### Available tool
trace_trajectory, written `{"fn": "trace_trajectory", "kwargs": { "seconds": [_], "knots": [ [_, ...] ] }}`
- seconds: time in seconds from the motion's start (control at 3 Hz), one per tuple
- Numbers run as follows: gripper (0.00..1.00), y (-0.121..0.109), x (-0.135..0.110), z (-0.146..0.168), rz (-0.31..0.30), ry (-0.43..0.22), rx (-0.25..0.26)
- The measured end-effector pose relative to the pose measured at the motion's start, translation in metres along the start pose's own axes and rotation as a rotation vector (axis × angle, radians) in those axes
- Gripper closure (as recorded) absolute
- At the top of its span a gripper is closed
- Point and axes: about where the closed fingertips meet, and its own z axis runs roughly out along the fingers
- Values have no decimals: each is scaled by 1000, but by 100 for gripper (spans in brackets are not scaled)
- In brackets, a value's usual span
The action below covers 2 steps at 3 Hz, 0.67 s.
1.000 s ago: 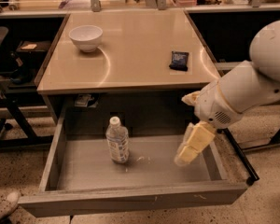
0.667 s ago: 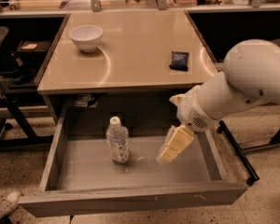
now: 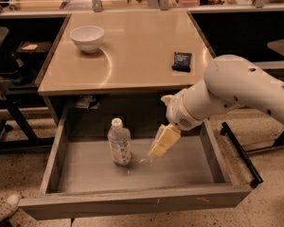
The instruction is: Pick blue plastic bottle from top drawer and place on counter
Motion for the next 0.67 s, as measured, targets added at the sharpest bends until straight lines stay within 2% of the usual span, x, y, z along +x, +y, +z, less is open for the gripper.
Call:
{"fn": "trace_trajectory", "kwargs": {
  "seconds": [0.33,0.67],
  "knots": [
    [0,3,-7,11,9,-19,4],
    [0,3,-29,38,18,-67,9]
  ]
}}
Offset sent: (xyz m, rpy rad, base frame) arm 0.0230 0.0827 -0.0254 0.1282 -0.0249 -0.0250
